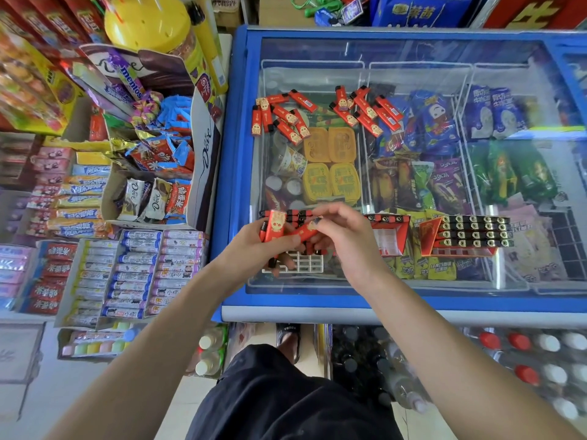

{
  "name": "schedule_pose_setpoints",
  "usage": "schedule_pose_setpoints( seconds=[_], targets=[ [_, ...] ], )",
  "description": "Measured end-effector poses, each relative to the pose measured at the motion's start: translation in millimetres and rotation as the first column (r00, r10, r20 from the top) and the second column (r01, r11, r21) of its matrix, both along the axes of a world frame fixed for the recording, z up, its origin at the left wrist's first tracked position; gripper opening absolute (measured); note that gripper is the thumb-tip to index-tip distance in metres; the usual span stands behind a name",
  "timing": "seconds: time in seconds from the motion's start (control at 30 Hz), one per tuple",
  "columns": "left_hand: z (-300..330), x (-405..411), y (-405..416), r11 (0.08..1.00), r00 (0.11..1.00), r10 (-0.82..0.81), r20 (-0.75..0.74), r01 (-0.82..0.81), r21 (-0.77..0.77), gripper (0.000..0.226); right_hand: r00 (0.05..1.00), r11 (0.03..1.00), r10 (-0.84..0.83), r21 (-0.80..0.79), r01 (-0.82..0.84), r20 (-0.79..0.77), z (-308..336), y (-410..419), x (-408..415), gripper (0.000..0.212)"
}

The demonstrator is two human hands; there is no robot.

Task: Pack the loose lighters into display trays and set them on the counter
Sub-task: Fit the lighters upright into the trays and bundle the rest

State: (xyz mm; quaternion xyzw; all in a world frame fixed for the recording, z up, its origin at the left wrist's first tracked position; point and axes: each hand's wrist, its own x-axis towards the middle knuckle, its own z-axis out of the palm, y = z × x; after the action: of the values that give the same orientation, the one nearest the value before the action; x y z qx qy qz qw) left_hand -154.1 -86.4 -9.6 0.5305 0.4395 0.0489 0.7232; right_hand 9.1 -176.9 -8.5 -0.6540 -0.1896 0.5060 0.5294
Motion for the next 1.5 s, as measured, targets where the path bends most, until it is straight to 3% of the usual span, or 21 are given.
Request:
schedule_pose_setpoints(
  seconds=[0.1, 0.2, 0.3, 0.4, 0.63, 0.77, 0.83, 0.93, 1.0, 1.4, 1.5],
  targets=[
    [-3.9, -5.0, 2.4, 0.985, 0.985, 0.172, 0.008, -0.172, -0.033, 0.011, 0.999, 1.0, 0.02, 0.008, -0.02, -0.035, -0.2, -5.7, 3.1, 0.013],
    [-7.0, -8.5, 5.1, 0.967, 0.967, 0.256, 0.012, -0.256, -0.002, 0.01, 0.989, 0.989, 0.148, -0.031, -0.147, 0.02, 2.0, -11.1, 3.8, 0.023],
    [-7.0, -9.7, 5.9, 0.974, 0.976, 0.218, 0.021, -0.219, 0.06, 0.01, 0.953, 0.958, 0.284, -0.072, -0.278, 0.104, 5.7, -11.9, 0.7, 0.037],
    [-6.7, -8.2, 5.5, 0.977, 0.98, 0.198, 0.036, -0.2, 0.077, 0.011, 0.935, 0.939, 0.343, -0.066, -0.338, 0.093, 9.4, -9.8, -3.8, 0.049],
    [-7.0, -4.8, 6.3, 0.984, 0.988, 0.148, 0.039, -0.151, 0.092, 0.011, 0.959, 0.965, 0.261, -0.067, -0.255, 0.109, 5.9, -5.5, -11.0, 0.022],
    [-10.2, -7.5, 6.8, 0.977, 0.987, 0.158, 0.01, -0.158, 0.142, 0.016, 0.91, 0.956, 0.293, -0.056, -0.289, 0.294, 2.5, -8.5, -10.5, 0.043],
    [-13.2, -10.3, 8.6, 0.963, 0.982, 0.182, -0.041, -0.17, 0.21, 0.012, 0.845, 0.942, 0.323, -0.057, -0.332, 0.426, -2.6, -10.8, -8.7, 0.052],
    [-19.1, -14.7, 10.6, 0.928, 0.963, 0.211, -0.17, -0.143, 0.344, 0.012, 0.625, 0.913, 0.34, -0.088, -0.398, 0.703, -14.0, -15.5, -8.7, 0.036],
    [-20.5, -16.7, 10.1, 0.912, 0.949, 0.211, -0.235, -0.104, 0.398, 0.016, 0.53, 0.906, 0.307, -0.072, -0.417, 0.791, -22.0, -19.3, -11.9, 0.024],
    [-16.6, -18.3, 3.8, 0.907, 0.928, 0.226, -0.295, -0.09, 0.41, 0.029, 0.071, 0.852, 0.203, -0.14, -0.504, 0.977, -58.5, -18.2, -29.0, 0.018],
    [-17.4, -19.9, 5.5, 0.911, 0.928, 0.227, -0.294, -0.096, 0.402, 0.028, 0.015, 0.861, 0.185, -0.155, -0.485, 0.983, -61.6, -15.7, -31.3, 0.019]
  ],
)
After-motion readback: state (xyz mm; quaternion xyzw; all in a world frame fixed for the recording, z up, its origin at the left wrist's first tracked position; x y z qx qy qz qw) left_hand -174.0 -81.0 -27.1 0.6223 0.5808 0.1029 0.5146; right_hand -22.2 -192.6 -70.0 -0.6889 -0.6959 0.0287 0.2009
